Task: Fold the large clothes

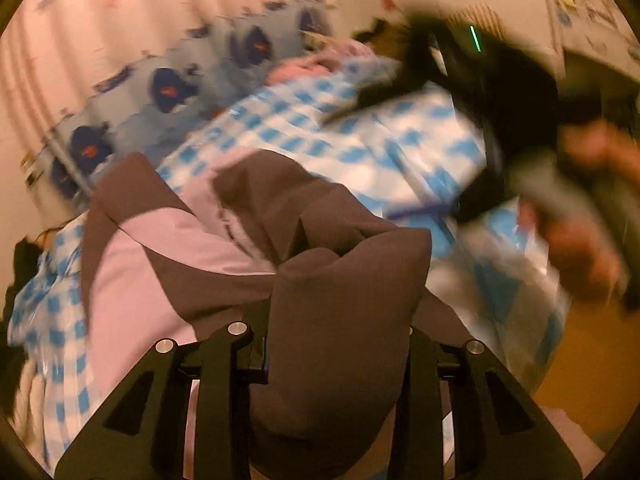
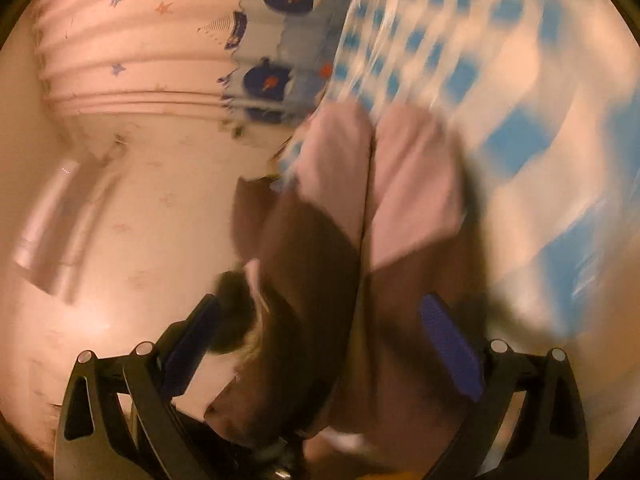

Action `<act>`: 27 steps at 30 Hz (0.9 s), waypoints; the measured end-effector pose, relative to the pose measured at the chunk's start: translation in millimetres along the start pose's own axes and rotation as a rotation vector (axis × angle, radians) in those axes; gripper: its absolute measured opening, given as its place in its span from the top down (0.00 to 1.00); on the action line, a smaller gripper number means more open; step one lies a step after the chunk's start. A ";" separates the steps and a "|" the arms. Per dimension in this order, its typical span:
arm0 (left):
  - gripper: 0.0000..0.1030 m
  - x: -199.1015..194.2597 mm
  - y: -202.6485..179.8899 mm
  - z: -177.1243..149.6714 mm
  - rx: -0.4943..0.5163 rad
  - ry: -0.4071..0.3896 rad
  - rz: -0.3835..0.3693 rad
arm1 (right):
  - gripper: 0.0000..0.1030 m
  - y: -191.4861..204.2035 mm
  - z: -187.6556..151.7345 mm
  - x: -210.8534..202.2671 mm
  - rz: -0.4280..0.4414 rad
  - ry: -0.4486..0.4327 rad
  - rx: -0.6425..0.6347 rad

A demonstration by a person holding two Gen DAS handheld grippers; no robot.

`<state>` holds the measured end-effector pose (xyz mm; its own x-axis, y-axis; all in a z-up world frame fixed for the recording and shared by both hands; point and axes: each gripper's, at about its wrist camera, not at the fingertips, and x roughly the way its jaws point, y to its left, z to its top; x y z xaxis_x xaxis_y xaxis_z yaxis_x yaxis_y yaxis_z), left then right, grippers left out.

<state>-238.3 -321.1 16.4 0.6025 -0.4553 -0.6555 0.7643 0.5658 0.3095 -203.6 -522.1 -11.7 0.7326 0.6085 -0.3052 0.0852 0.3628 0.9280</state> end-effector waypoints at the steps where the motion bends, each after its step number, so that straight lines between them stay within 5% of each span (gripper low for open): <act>1: 0.71 5.9 -5.0 2.0 0.000 0.008 -0.012 | 0.07 13.4 9.3 -6.0 -0.054 -0.012 -0.069; 4: 0.71 15.3 -15.0 6.1 0.015 0.023 -0.034 | 0.07 65.9 32.1 6.3 -0.120 0.034 -0.280; 8: 0.70 16.6 -17.9 0.8 0.021 0.028 -0.050 | 0.07 117.9 56.4 68.2 -0.192 0.210 -0.494; 14: 0.70 18.9 -9.7 1.3 0.014 0.026 -0.057 | 0.07 105.9 67.2 191.7 -0.320 0.489 -0.458; 15: 0.70 20.7 -7.0 3.6 0.012 0.027 -0.057 | 0.11 102.1 60.1 195.8 -0.292 0.503 -0.457; 16: 0.68 18.8 -5.1 3.5 0.010 0.027 -0.055 | 0.34 104.1 59.5 202.6 -0.228 0.515 -0.472; 19: 0.52 7.7 2.0 4.6 -0.012 0.022 -0.062 | 0.61 116.3 47.6 198.5 -0.169 0.502 -0.548; 24: 0.42 -51.6 30.8 10.4 -0.101 0.043 -0.226 | 0.69 125.7 42.5 175.6 -0.147 0.454 -0.605; 27: 0.26 -105.4 65.7 8.9 -0.160 -0.046 -0.262 | 0.73 121.0 51.7 158.9 -0.094 0.409 -0.588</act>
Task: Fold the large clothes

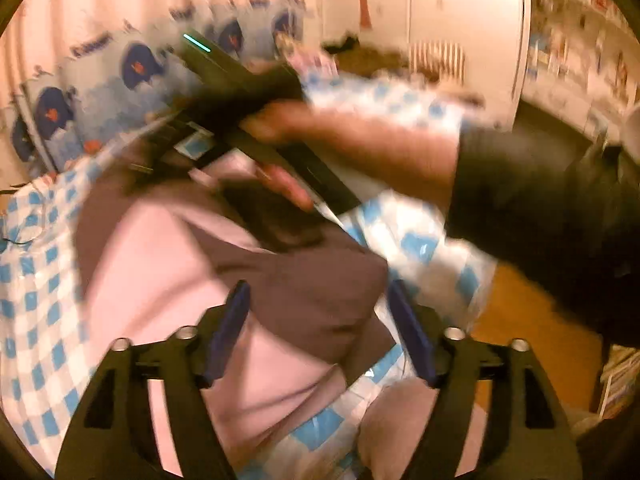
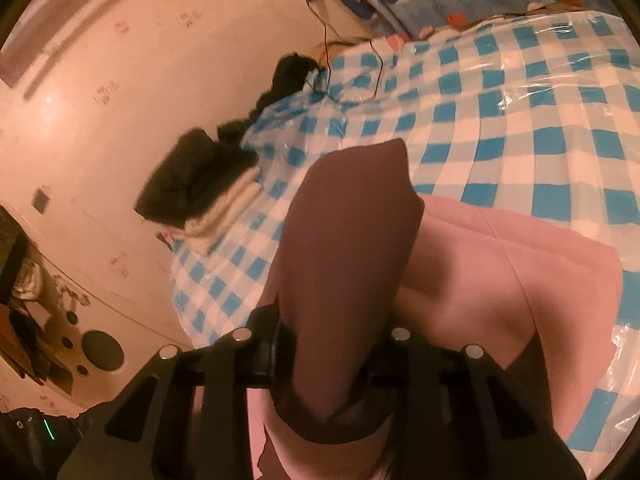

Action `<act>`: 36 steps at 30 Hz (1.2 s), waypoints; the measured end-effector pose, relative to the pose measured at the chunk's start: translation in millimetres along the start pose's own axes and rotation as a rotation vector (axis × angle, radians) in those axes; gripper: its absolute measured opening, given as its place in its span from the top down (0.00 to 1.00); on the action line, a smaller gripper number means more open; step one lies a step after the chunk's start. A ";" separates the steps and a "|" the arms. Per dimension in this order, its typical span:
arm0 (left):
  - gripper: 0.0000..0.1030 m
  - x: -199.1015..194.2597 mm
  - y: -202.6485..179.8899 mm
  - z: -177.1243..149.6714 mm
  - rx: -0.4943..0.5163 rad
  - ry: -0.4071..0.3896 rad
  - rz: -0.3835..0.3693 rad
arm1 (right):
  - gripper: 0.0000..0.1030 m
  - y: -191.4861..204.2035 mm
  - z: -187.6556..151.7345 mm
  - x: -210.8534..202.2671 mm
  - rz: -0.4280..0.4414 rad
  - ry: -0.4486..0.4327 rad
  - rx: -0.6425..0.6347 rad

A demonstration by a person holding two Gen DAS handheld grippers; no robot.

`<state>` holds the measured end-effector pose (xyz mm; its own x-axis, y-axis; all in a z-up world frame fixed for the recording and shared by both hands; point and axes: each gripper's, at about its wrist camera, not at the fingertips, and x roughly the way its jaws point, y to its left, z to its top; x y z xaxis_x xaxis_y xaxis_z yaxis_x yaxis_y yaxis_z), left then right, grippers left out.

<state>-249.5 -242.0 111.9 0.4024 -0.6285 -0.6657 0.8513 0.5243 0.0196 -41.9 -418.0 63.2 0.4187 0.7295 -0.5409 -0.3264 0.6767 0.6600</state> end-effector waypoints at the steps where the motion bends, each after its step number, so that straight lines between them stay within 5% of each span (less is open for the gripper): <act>1: 0.20 -17.0 14.0 3.3 -0.022 -0.042 0.023 | 0.74 -5.2 -1.8 -4.4 0.026 -0.017 0.008; 5: 0.15 -11.8 80.9 22.5 -0.177 -0.124 0.065 | 0.78 -26.3 -9.3 -22.1 0.124 -0.067 0.029; 9: 0.15 87.8 115.2 11.3 -0.291 0.036 -0.025 | 0.79 -48.5 -16.4 -29.9 0.047 -0.055 0.061; 13: 0.08 149.5 86.8 0.5 -0.252 0.083 0.051 | 0.79 -85.8 -35.1 -24.8 -0.138 -0.025 0.076; 17: 0.07 185.3 57.7 -5.6 -0.167 0.120 0.130 | 0.78 -131.8 -57.0 -23.8 -0.111 -0.032 0.197; 21: 0.06 184.3 56.7 -8.4 -0.165 0.101 0.136 | 0.64 -98.3 -52.0 -57.3 -0.233 -0.117 0.185; 24: 0.06 181.6 47.0 -10.9 -0.149 0.095 0.161 | 0.43 -70.0 -45.0 -76.8 -0.221 -0.248 0.213; 27: 0.06 176.7 41.6 -11.0 -0.125 0.077 0.193 | 0.41 -70.7 -42.7 -46.4 -0.231 -0.201 0.264; 29: 0.07 161.2 43.4 -9.9 -0.111 0.063 0.187 | 0.53 -93.6 -54.8 -22.1 -0.231 -0.180 0.309; 30: 0.07 144.8 46.4 -9.1 -0.114 0.054 0.160 | 0.69 -101.8 -60.0 -16.5 -0.219 -0.187 0.330; 31: 0.08 129.0 50.9 -10.4 -0.135 0.030 0.149 | 0.97 -111.1 -67.9 -14.2 -0.246 -0.209 0.356; 33: 0.08 79.2 68.7 -17.4 -0.213 -0.070 0.142 | 1.00 -128.4 -83.9 -16.4 -0.259 -0.254 0.406; 36: 0.08 36.9 111.0 -34.2 -0.331 -0.126 0.254 | 1.00 -133.1 -89.8 -15.0 -0.305 -0.257 0.403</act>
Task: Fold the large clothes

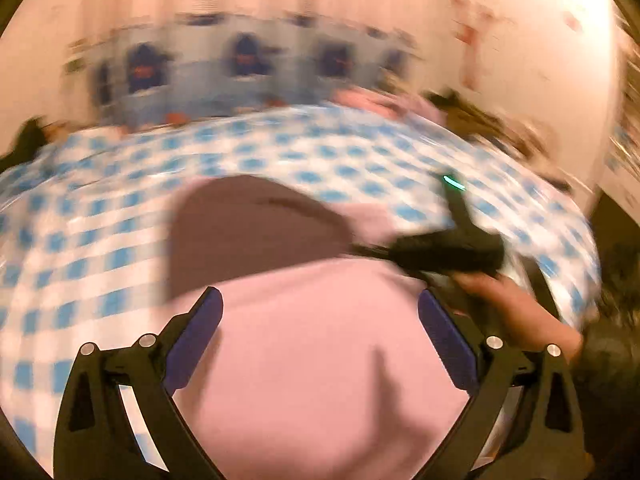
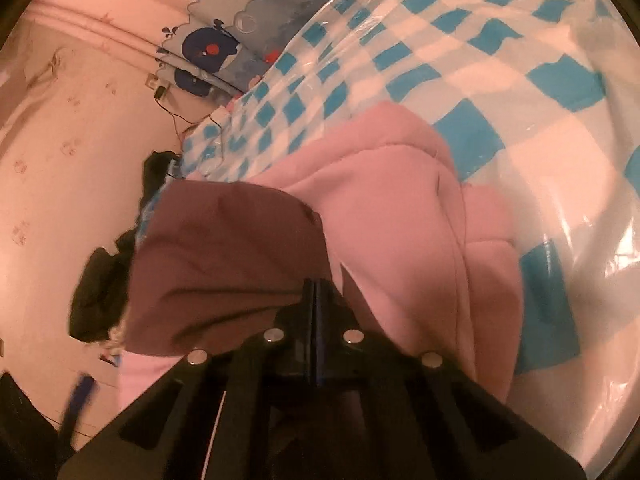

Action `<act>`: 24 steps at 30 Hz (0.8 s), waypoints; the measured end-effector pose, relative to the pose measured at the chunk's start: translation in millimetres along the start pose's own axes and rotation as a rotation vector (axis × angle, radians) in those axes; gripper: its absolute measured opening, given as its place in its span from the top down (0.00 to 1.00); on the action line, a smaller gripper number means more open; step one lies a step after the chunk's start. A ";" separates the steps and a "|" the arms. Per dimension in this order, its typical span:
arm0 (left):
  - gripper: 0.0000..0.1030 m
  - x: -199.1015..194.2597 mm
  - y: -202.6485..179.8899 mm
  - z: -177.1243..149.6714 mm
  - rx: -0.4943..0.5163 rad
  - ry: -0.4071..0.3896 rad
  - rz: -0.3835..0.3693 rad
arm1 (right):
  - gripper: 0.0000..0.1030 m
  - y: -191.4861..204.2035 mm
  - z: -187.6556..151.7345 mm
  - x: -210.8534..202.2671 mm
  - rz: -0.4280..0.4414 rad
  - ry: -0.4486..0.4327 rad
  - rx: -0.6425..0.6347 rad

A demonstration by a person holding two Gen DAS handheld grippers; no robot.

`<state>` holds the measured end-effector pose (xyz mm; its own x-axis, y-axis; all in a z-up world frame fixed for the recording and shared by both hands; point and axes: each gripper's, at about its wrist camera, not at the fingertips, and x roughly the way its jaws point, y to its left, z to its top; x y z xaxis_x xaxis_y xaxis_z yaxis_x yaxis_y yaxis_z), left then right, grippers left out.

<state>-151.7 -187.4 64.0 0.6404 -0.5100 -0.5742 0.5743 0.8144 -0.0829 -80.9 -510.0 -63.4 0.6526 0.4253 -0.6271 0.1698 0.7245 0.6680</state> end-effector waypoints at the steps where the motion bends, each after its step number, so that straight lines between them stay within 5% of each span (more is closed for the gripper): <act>1: 0.08 -3.0 24.4 0.3 -0.063 -0.006 0.055 | 1.00 4.8 0.0 1.3 -0.032 0.002 -0.027; 3: 0.08 7.7 89.2 -8.6 -0.297 0.065 0.081 | 1.00 18.1 -1.0 5.1 -0.118 0.004 -0.098; 6: 0.08 52.2 150.5 -49.9 -0.611 0.234 -0.084 | 1.00 25.6 -6.5 6.2 -0.195 -0.011 -0.157; 9: 0.07 63.6 154.9 -76.1 -0.748 0.222 -0.250 | 1.00 30.9 -14.1 6.7 -0.255 -0.043 -0.198; 12: 0.09 66.3 130.6 -69.1 -0.671 0.223 -0.400 | 1.00 36.8 -20.7 4.4 -0.281 -0.081 -0.232; 14: 0.08 61.2 89.1 -53.2 -0.429 0.266 -0.300 | 0.97 50.2 -23.4 6.2 -0.317 -0.095 -0.276; 18: 0.09 36.4 96.0 -50.1 -0.410 0.233 -0.275 | 0.94 80.3 -28.8 14.6 -0.262 -0.088 -0.258; 21: 0.09 -19.0 118.5 -46.7 -0.334 0.165 -0.152 | 0.94 139.7 -53.5 43.9 -0.193 -0.083 -0.331; 24: 0.09 -48.1 156.7 -48.4 -0.339 0.190 -0.044 | 0.94 186.2 -81.3 88.7 -0.162 -0.041 -0.394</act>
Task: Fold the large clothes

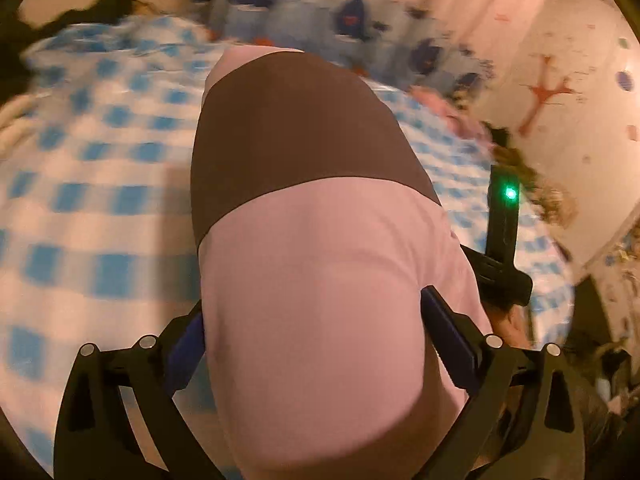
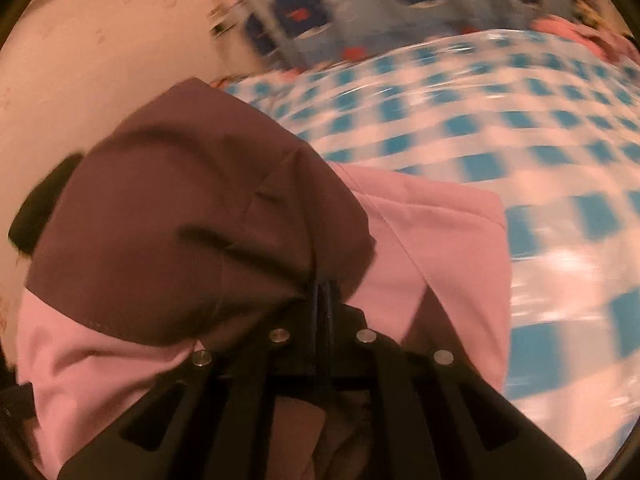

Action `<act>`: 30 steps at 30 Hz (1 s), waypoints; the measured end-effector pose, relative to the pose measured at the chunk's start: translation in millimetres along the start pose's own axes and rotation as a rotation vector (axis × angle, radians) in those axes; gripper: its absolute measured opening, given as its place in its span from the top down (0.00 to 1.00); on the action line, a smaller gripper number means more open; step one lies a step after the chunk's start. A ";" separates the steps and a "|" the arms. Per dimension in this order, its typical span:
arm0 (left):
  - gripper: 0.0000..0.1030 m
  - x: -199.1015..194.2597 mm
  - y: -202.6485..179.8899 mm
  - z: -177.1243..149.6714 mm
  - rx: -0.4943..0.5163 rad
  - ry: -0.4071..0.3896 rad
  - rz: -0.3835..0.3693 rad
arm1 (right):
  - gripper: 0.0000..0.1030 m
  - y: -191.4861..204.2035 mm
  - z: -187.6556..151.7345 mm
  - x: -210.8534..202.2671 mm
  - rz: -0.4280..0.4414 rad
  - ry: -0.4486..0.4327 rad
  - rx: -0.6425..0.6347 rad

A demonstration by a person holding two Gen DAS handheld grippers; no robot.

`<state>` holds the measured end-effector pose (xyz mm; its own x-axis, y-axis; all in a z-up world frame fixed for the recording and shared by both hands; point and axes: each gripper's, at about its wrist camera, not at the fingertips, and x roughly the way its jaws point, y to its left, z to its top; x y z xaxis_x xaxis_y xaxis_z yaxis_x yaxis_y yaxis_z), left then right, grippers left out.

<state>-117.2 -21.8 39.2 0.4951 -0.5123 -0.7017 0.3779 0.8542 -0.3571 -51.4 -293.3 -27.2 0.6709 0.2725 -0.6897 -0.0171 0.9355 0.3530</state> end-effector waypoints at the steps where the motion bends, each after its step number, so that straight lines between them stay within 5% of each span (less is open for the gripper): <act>1: 0.08 -5.2 22.8 -2.3 -0.030 0.040 0.043 | 0.94 16.9 -5.9 15.6 -0.008 0.031 -0.034; 3: 0.09 -14.3 61.5 -0.6 -0.080 0.041 0.161 | 0.94 47.5 -19.6 40.3 -0.011 0.059 -0.108; 4: 0.09 -29.1 80.3 -1.7 -0.122 0.000 0.279 | 0.94 54.8 -20.3 41.0 -0.023 0.054 -0.128; 7: 0.09 -51.0 103.0 6.0 -0.267 -0.118 0.251 | 0.95 47.6 -20.7 41.2 -0.021 0.061 -0.112; 9: 0.09 -36.4 71.9 23.1 -0.151 -0.133 0.226 | 0.95 34.7 -14.4 40.9 0.017 0.122 -0.085; 12: 0.09 7.3 31.6 26.3 -0.040 -0.027 0.134 | 0.91 34.9 0.4 27.9 -0.020 0.229 -0.109; 15: 0.08 52.0 -5.6 9.9 0.091 0.050 0.280 | 0.56 38.8 15.8 -14.5 -0.021 0.153 -0.062; 18: 0.08 57.8 -23.0 7.0 0.129 0.058 0.299 | 0.29 57.8 17.4 -38.2 0.006 0.092 -0.082; 20: 0.08 59.8 -28.6 3.1 0.153 0.064 0.316 | 0.28 64.9 -4.8 -13.0 -0.092 0.136 -0.128; 24: 0.08 69.2 -29.3 -23.8 0.248 0.044 0.375 | 0.20 25.3 -46.3 23.3 0.000 0.101 -0.012; 30: 0.08 61.9 -9.5 -15.8 0.206 0.018 0.347 | 0.20 32.9 -34.2 10.0 -0.018 0.143 -0.026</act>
<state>-102.5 -60.3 -10.6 0.6075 -0.1937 -0.7704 0.3410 0.9395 0.0327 -70.6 -252.1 -44.2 0.5591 0.2829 -0.7793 -0.0263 0.9456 0.3244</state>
